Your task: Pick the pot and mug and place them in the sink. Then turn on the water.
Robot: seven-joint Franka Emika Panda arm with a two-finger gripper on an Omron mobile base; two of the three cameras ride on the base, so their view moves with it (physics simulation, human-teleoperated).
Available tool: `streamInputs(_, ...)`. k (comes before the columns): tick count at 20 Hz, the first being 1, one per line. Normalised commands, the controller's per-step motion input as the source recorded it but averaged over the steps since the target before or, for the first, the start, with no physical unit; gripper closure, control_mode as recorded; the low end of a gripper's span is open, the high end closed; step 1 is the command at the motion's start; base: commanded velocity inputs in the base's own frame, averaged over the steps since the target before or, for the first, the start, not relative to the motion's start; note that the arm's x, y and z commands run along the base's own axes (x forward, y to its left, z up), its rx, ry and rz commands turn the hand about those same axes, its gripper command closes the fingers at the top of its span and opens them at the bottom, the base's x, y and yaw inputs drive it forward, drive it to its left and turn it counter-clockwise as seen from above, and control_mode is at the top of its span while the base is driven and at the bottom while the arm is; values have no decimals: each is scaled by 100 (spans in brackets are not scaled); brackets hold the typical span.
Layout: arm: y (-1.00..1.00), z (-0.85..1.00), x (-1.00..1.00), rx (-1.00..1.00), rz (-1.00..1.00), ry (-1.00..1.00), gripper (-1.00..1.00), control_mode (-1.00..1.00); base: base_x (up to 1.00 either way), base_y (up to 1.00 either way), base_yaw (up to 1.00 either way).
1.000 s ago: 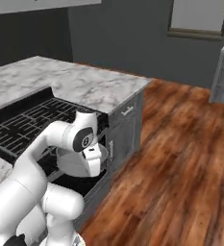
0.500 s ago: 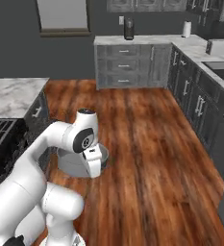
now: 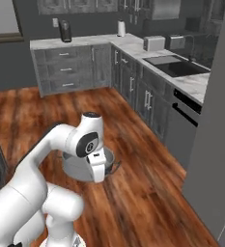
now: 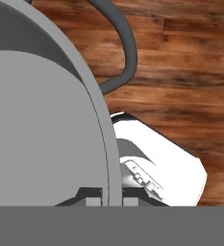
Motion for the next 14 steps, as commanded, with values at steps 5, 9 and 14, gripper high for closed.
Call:
streamInputs(5,0,0,0,0,0,0,100,100,100,38,0)
streamInputs(9,0,0,0,0,0,0,100,100,100,71,0)
streamInputs(14,0,0,0,0,0,0,100,100,100,76,0)
